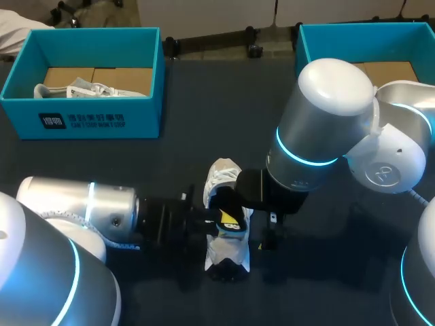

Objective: Take the shoe out of the shoebox, open the shoe tongue, remove and reinsert the insole, then place the shoe into the shoebox

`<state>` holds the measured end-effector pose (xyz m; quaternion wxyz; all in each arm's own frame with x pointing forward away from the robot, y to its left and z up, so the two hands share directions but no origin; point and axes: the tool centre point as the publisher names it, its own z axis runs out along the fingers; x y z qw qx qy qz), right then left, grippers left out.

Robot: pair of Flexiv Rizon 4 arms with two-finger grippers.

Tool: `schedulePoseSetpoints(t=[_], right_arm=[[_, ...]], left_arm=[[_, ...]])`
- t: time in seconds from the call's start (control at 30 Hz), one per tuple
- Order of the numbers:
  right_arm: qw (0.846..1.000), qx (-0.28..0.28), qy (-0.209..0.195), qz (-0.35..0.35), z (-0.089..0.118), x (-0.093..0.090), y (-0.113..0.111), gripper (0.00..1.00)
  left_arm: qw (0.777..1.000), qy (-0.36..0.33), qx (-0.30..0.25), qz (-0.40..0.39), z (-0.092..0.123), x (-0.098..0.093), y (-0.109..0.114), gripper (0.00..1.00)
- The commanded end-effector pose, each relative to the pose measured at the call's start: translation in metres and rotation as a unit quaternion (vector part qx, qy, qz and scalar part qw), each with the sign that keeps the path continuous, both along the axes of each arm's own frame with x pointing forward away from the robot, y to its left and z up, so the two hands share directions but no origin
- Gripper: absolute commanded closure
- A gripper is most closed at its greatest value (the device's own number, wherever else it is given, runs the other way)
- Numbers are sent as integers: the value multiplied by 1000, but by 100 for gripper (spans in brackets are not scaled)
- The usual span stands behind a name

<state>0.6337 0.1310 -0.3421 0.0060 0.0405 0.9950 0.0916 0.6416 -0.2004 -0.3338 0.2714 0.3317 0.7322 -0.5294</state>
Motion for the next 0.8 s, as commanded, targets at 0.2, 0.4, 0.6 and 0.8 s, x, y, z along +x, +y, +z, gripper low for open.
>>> schedulePoseSetpoints(t=[0.2,0.4,0.6,0.8], right_arm=[[1000,0,-1,0,-2,-1,1,0],[1000,0,-1,0,-2,-1,1,0],[1000,0,-1,0,-2,-1,1,0],[1000,0,-1,0,-2,-1,1,0]], left_arm=[[999,-40,3,7,-18,16,-3,100],[997,-72,10,26,-20,26,-2,100],[999,-42,5,20,-16,25,0,100],[1000,-11,-5,10,-2,13,3,60]])
